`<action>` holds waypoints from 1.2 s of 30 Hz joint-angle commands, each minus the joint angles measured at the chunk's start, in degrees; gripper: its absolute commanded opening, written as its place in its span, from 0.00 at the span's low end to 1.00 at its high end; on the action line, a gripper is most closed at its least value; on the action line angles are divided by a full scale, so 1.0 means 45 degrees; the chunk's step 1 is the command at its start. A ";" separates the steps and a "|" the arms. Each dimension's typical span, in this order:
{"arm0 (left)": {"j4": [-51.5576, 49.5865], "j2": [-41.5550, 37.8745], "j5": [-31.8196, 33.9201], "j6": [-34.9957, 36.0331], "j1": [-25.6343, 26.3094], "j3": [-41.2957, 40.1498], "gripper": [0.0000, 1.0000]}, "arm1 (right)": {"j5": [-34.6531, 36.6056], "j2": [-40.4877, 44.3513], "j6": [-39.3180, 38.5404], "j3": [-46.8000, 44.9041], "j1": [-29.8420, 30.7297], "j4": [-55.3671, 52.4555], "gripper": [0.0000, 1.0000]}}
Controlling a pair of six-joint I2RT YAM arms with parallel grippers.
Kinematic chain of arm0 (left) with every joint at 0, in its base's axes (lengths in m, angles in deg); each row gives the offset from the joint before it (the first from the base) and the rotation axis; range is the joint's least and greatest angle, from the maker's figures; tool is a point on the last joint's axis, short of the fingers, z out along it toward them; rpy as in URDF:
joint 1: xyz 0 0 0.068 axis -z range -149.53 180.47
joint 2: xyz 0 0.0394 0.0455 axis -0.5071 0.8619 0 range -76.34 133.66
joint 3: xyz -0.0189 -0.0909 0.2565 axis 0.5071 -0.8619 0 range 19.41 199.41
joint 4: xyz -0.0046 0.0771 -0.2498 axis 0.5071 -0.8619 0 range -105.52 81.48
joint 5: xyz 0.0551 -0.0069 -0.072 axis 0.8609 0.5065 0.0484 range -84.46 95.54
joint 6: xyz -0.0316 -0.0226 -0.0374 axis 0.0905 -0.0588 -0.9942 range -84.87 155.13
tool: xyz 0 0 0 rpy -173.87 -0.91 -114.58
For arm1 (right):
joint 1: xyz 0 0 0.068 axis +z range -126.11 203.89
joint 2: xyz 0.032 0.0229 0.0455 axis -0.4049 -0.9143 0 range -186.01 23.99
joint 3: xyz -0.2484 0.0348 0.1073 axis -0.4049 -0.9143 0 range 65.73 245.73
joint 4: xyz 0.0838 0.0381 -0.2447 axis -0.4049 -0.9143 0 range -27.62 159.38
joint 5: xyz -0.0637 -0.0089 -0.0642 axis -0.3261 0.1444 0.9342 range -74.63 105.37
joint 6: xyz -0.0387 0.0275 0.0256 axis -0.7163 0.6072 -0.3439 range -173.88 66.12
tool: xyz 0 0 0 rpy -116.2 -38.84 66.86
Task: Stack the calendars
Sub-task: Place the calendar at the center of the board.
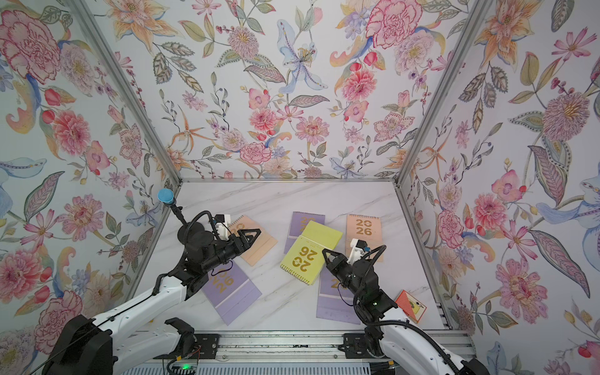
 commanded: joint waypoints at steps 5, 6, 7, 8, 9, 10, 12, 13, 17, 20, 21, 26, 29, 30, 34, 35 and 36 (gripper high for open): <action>0.3100 0.0403 0.0052 -0.1169 0.0412 -0.0102 0.78 | 0.2698 -0.0489 0.1336 0.0502 0.0416 0.2822 0.00; 0.3396 0.0580 0.0052 -0.1257 0.0576 -0.0085 0.78 | 0.3002 -0.0584 0.1365 0.0533 0.0542 0.3079 0.00; 0.3725 0.0762 0.0063 -0.1348 0.0719 -0.0053 0.78 | 0.3239 -0.0696 0.1398 0.0568 0.0623 0.3295 0.00; 0.3999 0.0944 0.0057 -0.1450 0.0832 -0.0015 0.79 | 0.3419 -0.0810 0.1413 0.0617 0.0691 0.3472 0.00; 0.4383 0.1175 0.0045 -0.1613 0.0982 0.0015 0.79 | 0.3595 -0.0963 0.1419 0.0652 0.0763 0.3750 0.00; 0.4851 0.1400 0.0025 -0.1793 0.1104 0.0003 0.80 | 0.3798 -0.1084 0.1471 0.0695 0.0813 0.4006 0.00; 0.5719 0.1830 -0.0054 -0.2143 0.1309 -0.0013 0.80 | 0.4132 -0.1295 0.1580 0.0787 0.0864 0.4451 0.00; 0.6112 0.2045 -0.0079 -0.2310 0.1407 -0.0001 0.80 | 0.4231 -0.1432 0.1652 0.0884 0.0874 0.4634 0.00; 0.7431 0.2780 -0.0126 -0.2797 0.1703 0.0054 0.81 | 0.4348 -0.1963 0.1806 0.1269 0.0927 0.5213 0.00; 0.8108 0.3282 -0.0183 -0.3100 0.1879 0.0131 0.82 | 0.4466 -0.2368 0.1922 0.1402 0.0990 0.5709 0.00; 0.8329 0.3400 -0.0153 -0.3191 0.1941 0.0119 0.82 | 0.4523 -0.2484 0.2000 0.1443 0.1000 0.5866 0.00; 0.9558 0.4170 -0.0256 -0.3753 0.2158 0.0080 0.82 | 0.4469 -0.3274 0.2297 0.1632 0.1068 0.6985 0.00; 1.0370 0.4687 -0.0308 -0.4128 0.2295 0.0153 0.82 | 0.4467 -0.3756 0.2425 0.1733 0.1213 0.7674 0.00; 1.0571 0.4841 -0.0309 -0.4226 0.2329 0.0192 0.82 | 0.4467 -0.3913 0.2463 0.1753 0.1244 0.7923 0.00; 1.1123 0.5230 -0.0280 -0.4452 0.2447 0.0275 0.81 | 0.4448 -0.4341 0.2525 0.1850 0.1298 0.8641 0.00; 1.1193 0.5283 -0.0256 -0.4472 0.2471 0.0287 0.81 | 0.4448 -0.4361 0.2505 0.1886 0.1299 0.8616 0.00; 1.1261 0.5341 -0.0252 -0.4506 0.2481 0.0312 0.81 | 0.4453 -0.4371 0.2465 0.1971 0.1302 0.8578 0.00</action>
